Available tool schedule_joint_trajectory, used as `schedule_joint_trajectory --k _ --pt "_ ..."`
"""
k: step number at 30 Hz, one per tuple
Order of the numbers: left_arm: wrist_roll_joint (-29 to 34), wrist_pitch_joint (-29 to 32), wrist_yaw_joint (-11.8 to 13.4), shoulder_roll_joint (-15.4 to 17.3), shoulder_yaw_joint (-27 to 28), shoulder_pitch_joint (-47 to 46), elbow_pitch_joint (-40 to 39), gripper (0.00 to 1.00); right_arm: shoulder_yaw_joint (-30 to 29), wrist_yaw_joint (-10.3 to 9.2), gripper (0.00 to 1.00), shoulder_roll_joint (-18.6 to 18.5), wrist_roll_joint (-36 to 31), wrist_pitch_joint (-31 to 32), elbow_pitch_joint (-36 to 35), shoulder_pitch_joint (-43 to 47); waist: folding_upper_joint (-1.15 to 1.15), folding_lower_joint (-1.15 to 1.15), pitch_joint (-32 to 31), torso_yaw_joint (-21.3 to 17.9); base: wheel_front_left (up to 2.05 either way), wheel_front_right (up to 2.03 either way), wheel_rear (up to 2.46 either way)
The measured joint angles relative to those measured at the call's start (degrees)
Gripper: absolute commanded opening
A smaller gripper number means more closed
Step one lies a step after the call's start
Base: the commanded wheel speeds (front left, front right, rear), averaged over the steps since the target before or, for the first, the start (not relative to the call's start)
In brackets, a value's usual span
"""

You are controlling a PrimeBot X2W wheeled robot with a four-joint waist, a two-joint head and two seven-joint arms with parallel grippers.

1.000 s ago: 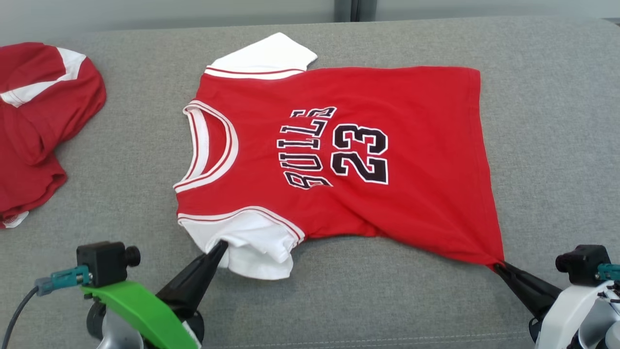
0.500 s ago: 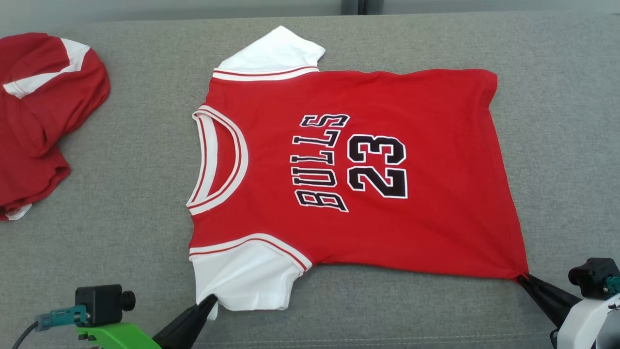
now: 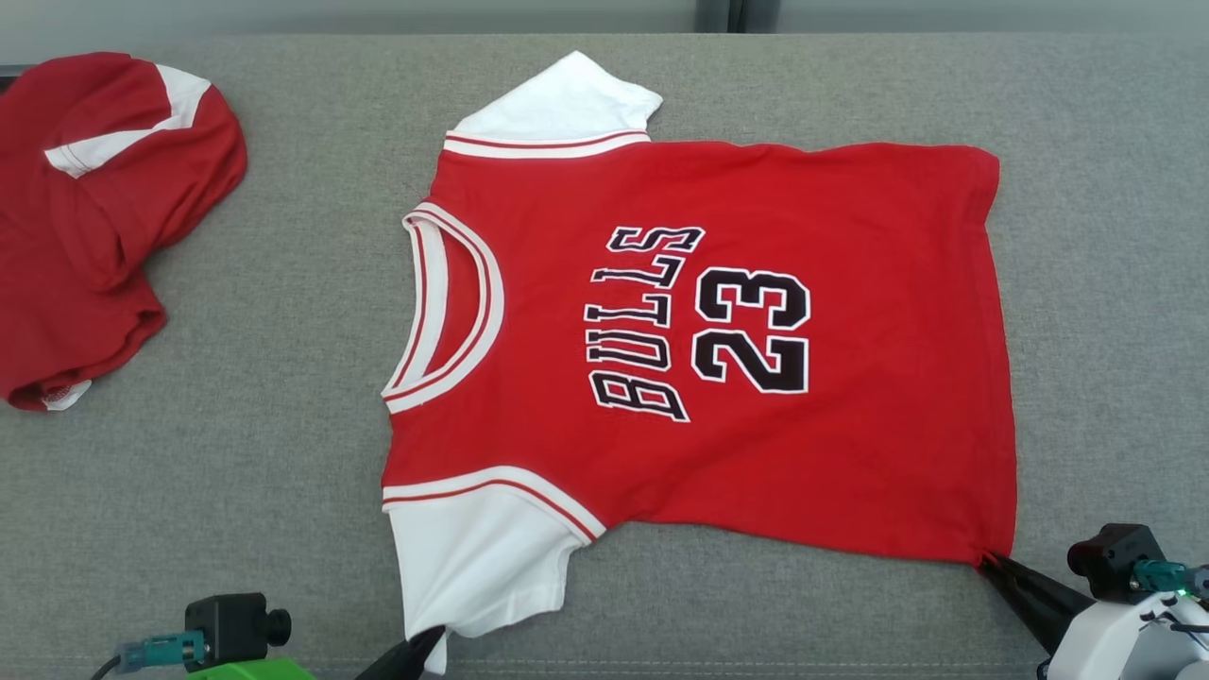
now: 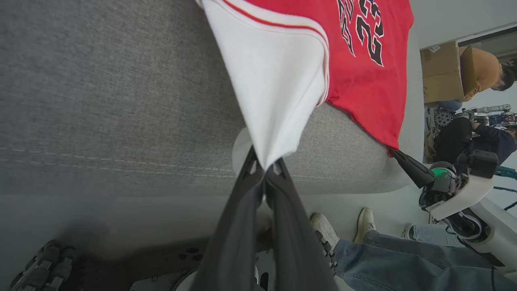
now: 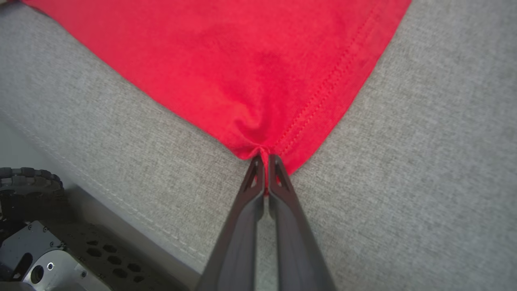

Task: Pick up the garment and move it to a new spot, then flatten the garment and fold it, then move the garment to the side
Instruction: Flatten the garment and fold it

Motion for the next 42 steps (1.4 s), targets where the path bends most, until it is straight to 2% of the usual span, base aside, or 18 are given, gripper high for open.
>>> schedule_joint_trajectory --k 2,3,4,5,6,7,8,10,11,12,15,19,27,31,36,42 --pt "-0.12 -0.09 0.00 -0.46 0.09 0.00 0.64 0.07 0.34 0.01 0.00 0.22 -0.31 0.00 0.35 -0.28 0.00 0.00 -0.29 0.10 0.00 0.00 0.00" --pt "-0.16 -0.19 0.00 -0.57 0.11 0.00 0.94 0.14 0.53 0.12 0.00 0.43 -0.51 -0.01 0.58 -0.57 0.00 0.00 -0.45 0.10 0.00 0.00 0.00" --pt "-0.22 -0.55 0.00 -0.64 0.11 -0.01 1.45 0.35 0.54 0.13 0.00 0.75 -0.64 -0.11 0.76 -0.73 0.00 0.00 -0.61 0.09 0.00 0.00 0.00" --pt "-0.31 -0.59 0.00 -0.74 0.20 0.00 1.81 0.35 0.55 0.13 0.00 1.04 -0.85 -0.25 0.80 -0.76 0.00 0.00 -0.76 0.05 0.00 0.00 0.00" --pt "-0.34 -0.67 -0.01 -0.87 0.26 -0.01 1.99 0.48 0.57 0.12 0.04 1.26 -0.88 -0.27 0.88 -0.76 0.00 0.00 -0.82 -0.01 0.00 0.00 0.00" --pt "-0.35 -1.14 -0.01 -1.08 0.30 -0.05 2.18 0.74 0.57 -0.03 0.11 1.34 -1.14 -0.48 1.04 -0.76 0.00 0.00 -0.84 -0.05 0.00 0.00 0.00" --pt "-0.35 -1.37 -0.01 -1.30 0.33 -0.10 2.36 0.98 0.57 -0.03 0.29 1.35 -1.49 -0.85 1.26 -0.81 0.00 0.00 -0.87 -0.09 0.00 0.00 0.00" --pt "-1.00 -1.88 -0.01 -2.47 0.53 -0.20 3.35 1.00 0.57 -0.05 0.47 1.48 -1.86 -1.22 1.90 -0.93 0.00 0.00 -1.05 -0.12 0.00 0.00 0.00" --pt "-1.71 -1.88 -0.01 -2.94 0.51 -0.20 3.94 1.00 0.58 -0.07 0.69 1.57 -2.10 -1.34 2.01 -0.94 0.00 0.00 -1.21 -0.13 0.00 0.00 0.00" --pt "-2.03 -1.94 -0.01 -3.33 0.53 -0.20 4.34 1.00 0.58 -0.08 1.00 1.63 -2.35 -1.58 2.08 -0.95 0.00 0.00 -1.34 -0.14 0.00 0.00 0.00" --pt "-2.04 -2.37 -0.05 -3.65 0.56 -0.23 5.58 1.00 0.60 -0.21 1.00 1.76 -2.90 -1.97 2.13 -1.05 0.00 0.00 -1.58 -0.27 0.00 0.00 0.00" --pt "-1.46 -2.63 -0.05 -3.39 0.62 -0.29 6.52 1.00 0.01 -1.36 1.00 1.77 -3.33 -3.13 2.05 -1.70 0.00 0.00 -1.84 -0.52 0.00 0.00 0.00" --pt "8.48 -5.86 -0.01 1.55 1.61 -0.30 8.45 1.00 -6.11 -4.67 1.00 2.09 -0.98 -5.82 0.11 -1.50 0.00 0.00 -3.69 -0.96 0.00 0.00 0.00" --pt "10.87 -7.83 0.25 1.57 1.75 -0.25 8.62 1.00 -8.86 -5.58 1.00 2.33 0.54 -6.34 -1.04 -0.02 0.00 0.00 -4.87 -1.18 0.00 0.00 0.00" --pt "13.32 -12.00 0.55 1.08 3.70 -0.28 7.67 1.00 -10.95 -5.72 1.00 2.47 0.66 -6.42 -2.83 0.71 0.00 0.00 -5.99 -1.43 0.00 0.00 0.00" --pt "16.23 -16.29 0.56 -0.88 3.98 -2.72 6.21 1.00 -15.17 -6.31 1.00 3.16 -1.01 -6.89 -4.69 0.49 0.00 0.00 -7.15 -2.26 0.00 0.00 0.00"
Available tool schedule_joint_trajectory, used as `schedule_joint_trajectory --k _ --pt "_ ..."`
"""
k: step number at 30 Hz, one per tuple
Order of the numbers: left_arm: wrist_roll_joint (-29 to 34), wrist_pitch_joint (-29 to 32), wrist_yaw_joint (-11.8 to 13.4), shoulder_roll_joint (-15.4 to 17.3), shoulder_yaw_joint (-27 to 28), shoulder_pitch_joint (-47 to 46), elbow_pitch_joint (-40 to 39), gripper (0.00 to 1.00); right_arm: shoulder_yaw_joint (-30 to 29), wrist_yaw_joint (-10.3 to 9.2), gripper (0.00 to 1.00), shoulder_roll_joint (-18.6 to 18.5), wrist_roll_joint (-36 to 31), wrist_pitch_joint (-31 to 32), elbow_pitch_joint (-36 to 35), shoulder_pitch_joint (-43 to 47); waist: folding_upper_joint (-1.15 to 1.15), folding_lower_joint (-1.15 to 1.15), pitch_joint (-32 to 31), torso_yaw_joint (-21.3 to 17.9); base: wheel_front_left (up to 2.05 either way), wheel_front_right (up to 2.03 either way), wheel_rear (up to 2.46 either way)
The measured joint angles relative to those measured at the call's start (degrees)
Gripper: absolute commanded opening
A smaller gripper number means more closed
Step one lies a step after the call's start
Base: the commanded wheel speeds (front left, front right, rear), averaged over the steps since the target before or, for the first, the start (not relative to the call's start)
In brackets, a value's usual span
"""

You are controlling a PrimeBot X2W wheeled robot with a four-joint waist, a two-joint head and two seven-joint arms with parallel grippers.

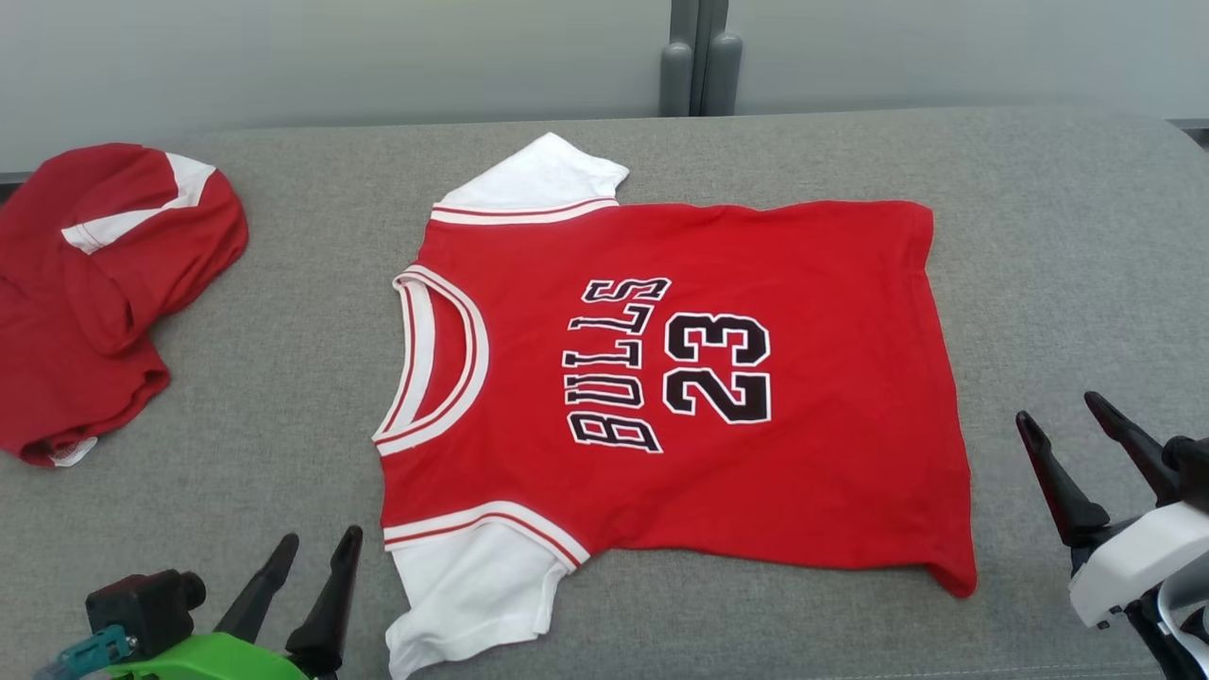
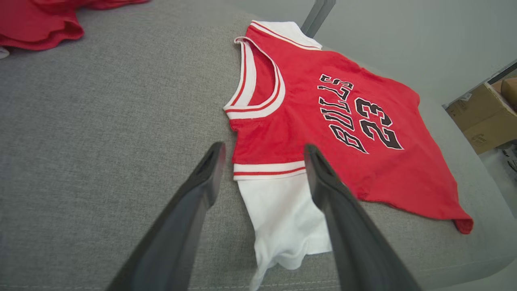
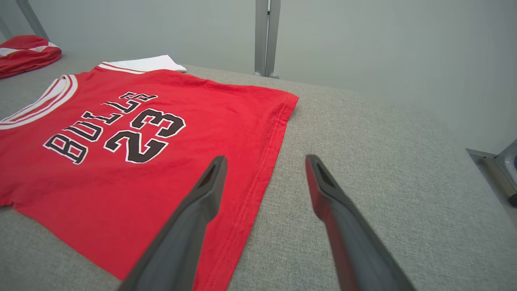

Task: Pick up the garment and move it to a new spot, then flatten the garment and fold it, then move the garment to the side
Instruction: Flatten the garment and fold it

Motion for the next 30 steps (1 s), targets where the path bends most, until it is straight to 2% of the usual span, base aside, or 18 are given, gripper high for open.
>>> schedule_joint_trajectory --k 6,15,22,30 --pt "3.71 -5.21 0.00 -1.34 0.22 -1.43 -0.34 1.00 -4.05 -0.34 1.00 2.76 -3.13 -0.12 -2.45 -0.35 0.00 0.00 -1.19 -1.12 0.00 0.00 0.00" --pt "10.37 -11.65 0.43 -1.26 0.03 -1.55 2.72 1.00 -7.87 -0.34 1.00 7.59 -6.59 -0.18 -2.80 0.18 0.00 0.00 -2.60 -3.54 0.00 0.00 0.00" --pt "11.67 -13.74 0.45 -2.03 -0.97 -0.88 6.48 1.00 -11.39 -0.35 1.00 11.40 -8.12 -0.20 -0.14 4.11 0.00 0.00 -4.23 -4.86 0.00 0.00 0.00" --pt "12.25 -14.67 0.45 -3.47 -2.05 -0.62 8.44 1.00 -14.02 -0.35 1.00 13.76 -10.01 -0.20 0.37 7.39 0.00 0.00 -4.56 -4.35 0.00 0.00 0.00"
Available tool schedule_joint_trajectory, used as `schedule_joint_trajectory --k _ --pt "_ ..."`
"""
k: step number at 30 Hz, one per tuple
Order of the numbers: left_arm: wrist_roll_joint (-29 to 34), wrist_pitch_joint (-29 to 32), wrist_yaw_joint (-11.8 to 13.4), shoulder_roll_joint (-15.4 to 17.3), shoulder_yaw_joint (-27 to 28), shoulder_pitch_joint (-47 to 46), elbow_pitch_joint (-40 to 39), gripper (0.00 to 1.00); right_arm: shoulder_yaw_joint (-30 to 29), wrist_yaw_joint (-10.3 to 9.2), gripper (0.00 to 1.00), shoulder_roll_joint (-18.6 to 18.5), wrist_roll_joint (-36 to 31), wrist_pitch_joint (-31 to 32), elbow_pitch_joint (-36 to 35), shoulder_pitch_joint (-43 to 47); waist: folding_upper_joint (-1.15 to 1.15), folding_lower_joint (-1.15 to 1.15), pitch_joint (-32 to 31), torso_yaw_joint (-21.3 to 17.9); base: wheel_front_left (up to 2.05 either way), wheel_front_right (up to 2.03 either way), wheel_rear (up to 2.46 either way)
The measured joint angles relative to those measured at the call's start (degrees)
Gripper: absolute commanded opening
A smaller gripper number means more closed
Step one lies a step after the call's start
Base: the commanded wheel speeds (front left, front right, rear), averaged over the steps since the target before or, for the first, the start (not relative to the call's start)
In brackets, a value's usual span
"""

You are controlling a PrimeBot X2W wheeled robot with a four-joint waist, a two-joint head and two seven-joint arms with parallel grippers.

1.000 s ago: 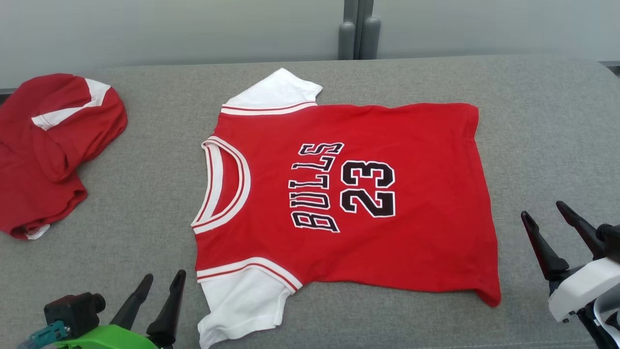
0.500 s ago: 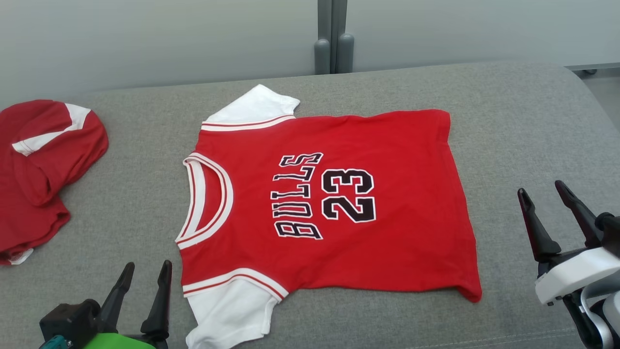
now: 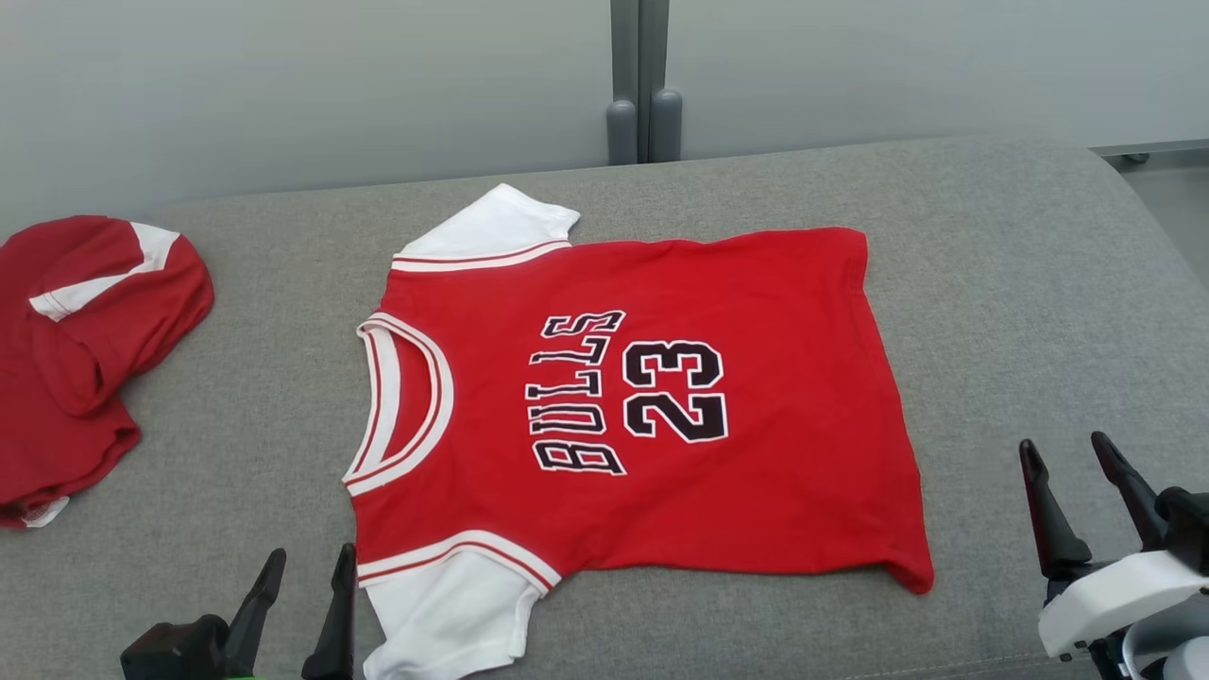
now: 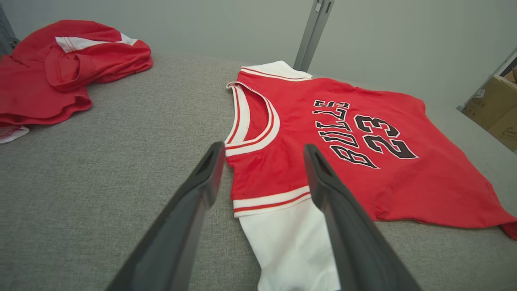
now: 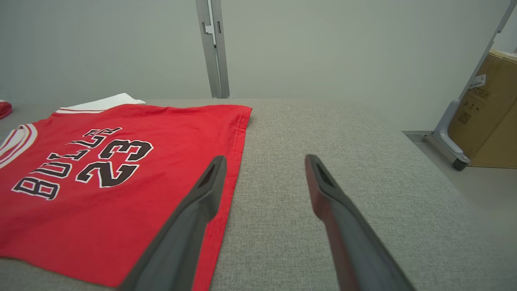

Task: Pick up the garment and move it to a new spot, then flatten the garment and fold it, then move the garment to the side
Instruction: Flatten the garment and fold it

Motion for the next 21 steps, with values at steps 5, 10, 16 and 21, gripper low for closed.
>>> schedule_joint_trajectory --k 5,10,16,21 --pt "0.05 -0.83 0.04 -1.38 0.02 0.01 0.79 1.00 -0.05 0.00 1.00 1.37 -1.36 0.00 -0.20 0.27 0.00 0.00 0.04 0.41 0.00 0.00 0.00" --pt "1.41 -0.91 0.04 -1.52 -0.48 -0.03 1.97 1.00 -0.58 0.00 1.00 2.60 -2.57 -0.04 -0.19 1.72 0.00 0.00 0.35 0.95 0.00 0.00 0.00" --pt "1.83 -1.42 -0.03 -1.72 -0.47 -0.08 3.25 1.00 -0.64 0.09 1.00 3.19 -3.67 -0.05 0.01 1.74 0.00 0.00 0.64 1.50 0.00 0.00 0.00" --pt "1.83 -1.83 -0.10 -2.96 -0.82 -0.14 4.37 1.00 -1.01 0.36 1.00 4.23 -4.61 -0.05 0.22 1.74 0.00 0.00 0.70 1.89 0.00 0.00 0.00"
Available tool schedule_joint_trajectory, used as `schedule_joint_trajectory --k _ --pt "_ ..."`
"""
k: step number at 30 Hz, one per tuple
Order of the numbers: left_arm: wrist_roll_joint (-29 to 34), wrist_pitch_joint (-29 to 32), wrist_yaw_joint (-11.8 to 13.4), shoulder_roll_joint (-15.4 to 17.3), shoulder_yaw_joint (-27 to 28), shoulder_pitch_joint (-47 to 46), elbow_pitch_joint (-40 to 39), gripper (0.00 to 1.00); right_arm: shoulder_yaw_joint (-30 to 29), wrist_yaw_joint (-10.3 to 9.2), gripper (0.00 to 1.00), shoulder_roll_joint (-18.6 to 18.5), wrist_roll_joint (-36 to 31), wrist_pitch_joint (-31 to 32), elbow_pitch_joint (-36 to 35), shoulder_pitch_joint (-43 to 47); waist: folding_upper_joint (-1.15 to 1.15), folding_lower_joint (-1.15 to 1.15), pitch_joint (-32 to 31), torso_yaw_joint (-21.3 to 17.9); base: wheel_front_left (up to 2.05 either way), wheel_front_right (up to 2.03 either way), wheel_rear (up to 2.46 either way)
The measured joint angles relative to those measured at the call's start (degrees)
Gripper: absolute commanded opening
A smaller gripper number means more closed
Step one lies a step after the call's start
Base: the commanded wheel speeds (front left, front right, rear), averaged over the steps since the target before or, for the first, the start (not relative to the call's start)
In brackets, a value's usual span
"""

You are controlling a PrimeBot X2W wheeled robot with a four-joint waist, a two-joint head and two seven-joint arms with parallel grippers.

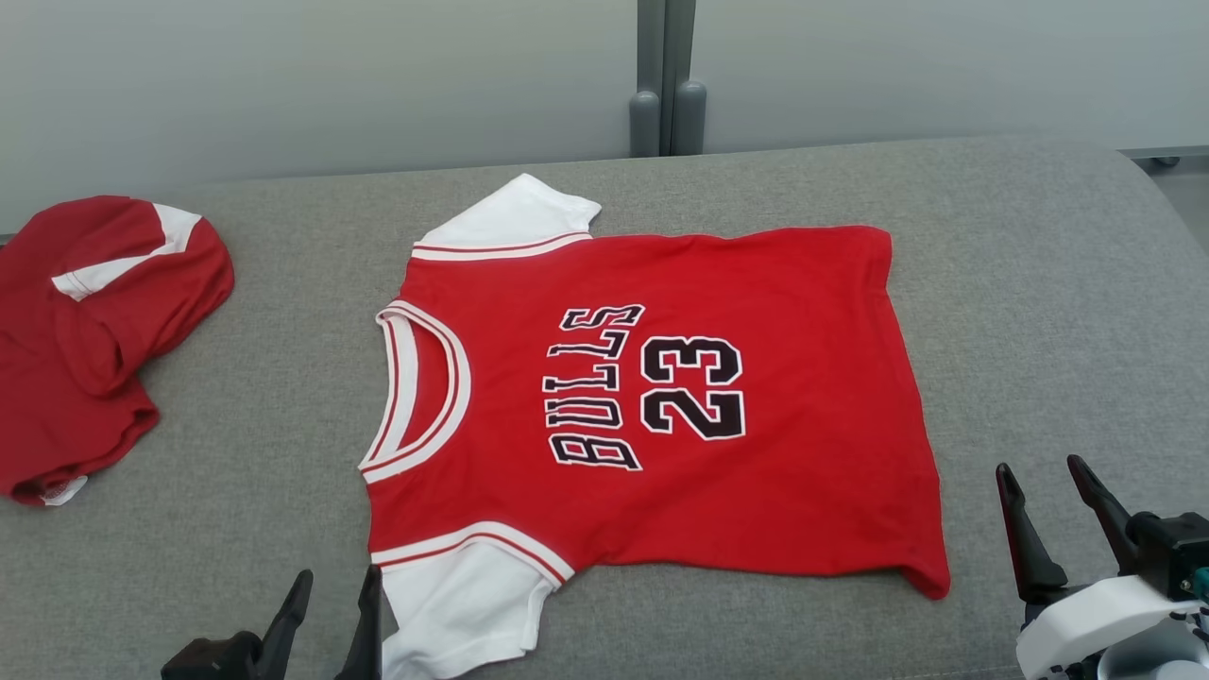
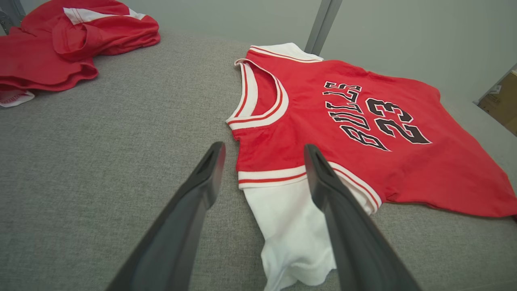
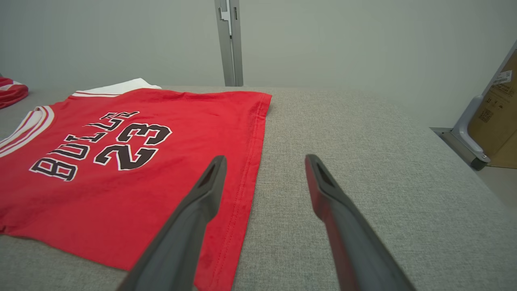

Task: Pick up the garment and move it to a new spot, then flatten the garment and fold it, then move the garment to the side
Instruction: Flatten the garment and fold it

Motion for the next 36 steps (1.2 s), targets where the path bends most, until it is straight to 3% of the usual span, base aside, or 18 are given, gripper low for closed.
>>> schedule_joint_trajectory --k 15,23,28,36 --pt "0.62 -0.51 -1.15 -1.89 -0.65 -0.14 3.20 1.00 -1.22 1.78 1.00 2.03 -2.48 0.00 1.26 0.05 0.00 0.00 0.64 0.43 0.00 0.00 0.00" --pt "1.12 -0.51 -2.53 -2.44 -1.26 -0.13 4.09 1.00 -0.66 3.37 1.00 3.57 -2.83 0.00 3.83 2.02 0.00 0.00 1.15 0.84 0.00 0.00 0.00" --pt "0.86 -0.51 -3.35 -4.09 -2.34 -0.09 5.11 1.00 2.03 5.75 1.00 4.55 -2.77 0.00 8.42 5.24 0.00 0.00 2.24 1.32 0.00 0.00 0.00" --pt "-0.02 -0.51 -4.54 -4.97 -3.13 -0.12 5.35 1.00 2.09 6.58 0.99 5.66 -2.77 0.00 10.82 4.26 0.00 0.00 3.19 1.57 0.00 0.00 0.00"
